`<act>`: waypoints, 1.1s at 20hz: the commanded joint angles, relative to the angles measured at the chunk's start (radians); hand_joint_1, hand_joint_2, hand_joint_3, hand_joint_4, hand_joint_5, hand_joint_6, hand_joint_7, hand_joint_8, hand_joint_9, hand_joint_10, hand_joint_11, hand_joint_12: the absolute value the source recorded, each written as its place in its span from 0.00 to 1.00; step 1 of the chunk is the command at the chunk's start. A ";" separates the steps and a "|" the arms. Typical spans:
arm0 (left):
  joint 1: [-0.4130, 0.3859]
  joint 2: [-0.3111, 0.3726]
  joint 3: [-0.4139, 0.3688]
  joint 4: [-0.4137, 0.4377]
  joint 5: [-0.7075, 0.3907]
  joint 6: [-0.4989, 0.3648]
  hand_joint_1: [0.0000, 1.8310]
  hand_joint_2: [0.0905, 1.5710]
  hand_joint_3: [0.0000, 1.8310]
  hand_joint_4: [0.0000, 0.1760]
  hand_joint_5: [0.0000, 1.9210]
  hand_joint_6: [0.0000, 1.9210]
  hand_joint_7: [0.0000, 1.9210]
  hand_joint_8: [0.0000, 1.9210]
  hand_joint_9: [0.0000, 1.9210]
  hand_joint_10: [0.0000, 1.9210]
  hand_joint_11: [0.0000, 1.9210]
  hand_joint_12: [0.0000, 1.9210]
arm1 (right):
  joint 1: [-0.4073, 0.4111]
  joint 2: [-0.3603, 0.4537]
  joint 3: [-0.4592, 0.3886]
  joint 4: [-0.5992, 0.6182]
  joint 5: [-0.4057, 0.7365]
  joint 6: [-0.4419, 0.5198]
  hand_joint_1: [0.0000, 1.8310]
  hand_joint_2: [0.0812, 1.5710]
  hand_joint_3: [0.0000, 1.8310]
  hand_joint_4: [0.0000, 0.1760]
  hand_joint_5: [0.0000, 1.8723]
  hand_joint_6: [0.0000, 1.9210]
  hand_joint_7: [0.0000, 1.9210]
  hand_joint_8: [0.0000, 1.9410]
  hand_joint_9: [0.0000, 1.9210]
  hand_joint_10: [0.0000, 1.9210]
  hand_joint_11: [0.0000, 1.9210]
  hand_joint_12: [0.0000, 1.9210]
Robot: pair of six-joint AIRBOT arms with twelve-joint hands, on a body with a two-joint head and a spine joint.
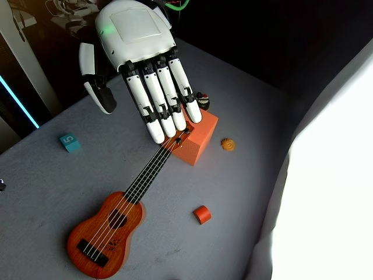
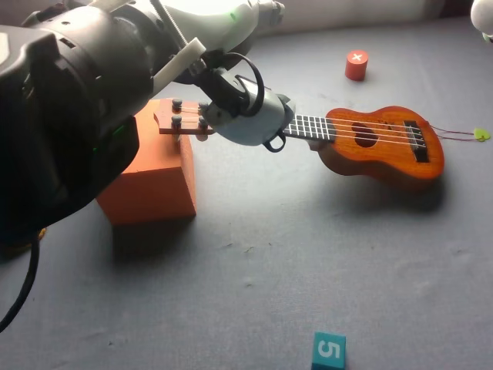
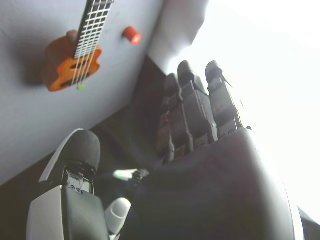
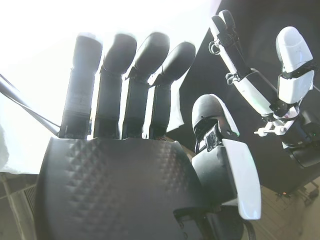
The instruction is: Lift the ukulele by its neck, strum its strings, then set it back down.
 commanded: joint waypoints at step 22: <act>0.113 -0.235 0.169 0.079 0.065 0.006 0.25 0.59 0.00 0.00 0.00 0.00 0.00 0.00 0.00 0.00 0.00 0.00 | 0.007 0.006 0.000 -0.007 0.125 -0.003 0.13 0.80 0.00 0.00 0.00 0.00 0.00 0.00 0.01 0.02 0.00 0.00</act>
